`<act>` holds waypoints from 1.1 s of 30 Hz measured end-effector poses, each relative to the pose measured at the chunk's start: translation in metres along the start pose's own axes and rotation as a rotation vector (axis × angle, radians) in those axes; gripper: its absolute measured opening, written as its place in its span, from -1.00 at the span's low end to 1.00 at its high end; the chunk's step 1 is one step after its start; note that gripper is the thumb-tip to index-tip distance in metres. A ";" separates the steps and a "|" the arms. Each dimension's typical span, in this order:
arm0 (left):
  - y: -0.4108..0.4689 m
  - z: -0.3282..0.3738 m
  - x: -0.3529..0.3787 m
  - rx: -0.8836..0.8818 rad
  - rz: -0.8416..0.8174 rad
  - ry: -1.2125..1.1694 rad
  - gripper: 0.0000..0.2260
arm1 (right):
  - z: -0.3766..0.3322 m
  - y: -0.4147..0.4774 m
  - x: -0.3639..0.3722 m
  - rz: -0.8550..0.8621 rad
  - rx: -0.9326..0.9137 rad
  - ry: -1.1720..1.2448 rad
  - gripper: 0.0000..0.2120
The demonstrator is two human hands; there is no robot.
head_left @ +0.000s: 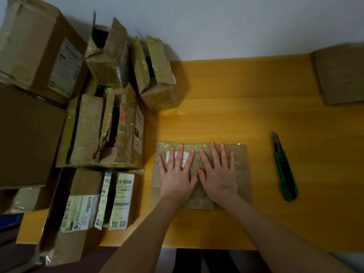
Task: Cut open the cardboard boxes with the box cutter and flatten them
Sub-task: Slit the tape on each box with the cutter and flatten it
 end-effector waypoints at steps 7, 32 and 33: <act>0.000 0.000 -0.001 0.007 -0.015 -0.006 -0.40 | 0.000 0.000 0.000 0.030 0.009 -0.012 -0.41; -0.041 -0.035 -0.064 -0.512 -0.154 -0.663 -0.27 | 0.031 -0.090 -0.068 0.003 0.733 0.717 -0.02; -0.037 -0.035 -0.069 -0.543 -0.123 -0.699 -0.29 | 0.033 -0.091 -0.070 0.014 0.779 0.797 0.03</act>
Point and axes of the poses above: each hand's wrist, its own y-axis towards the middle knuckle, its own x-axis out of the palm, z = x × y, the point moved 4 cm from there along y, towards the middle knuckle, and after that the axes turned 11 degrees about -x, right-handed, at the moved point
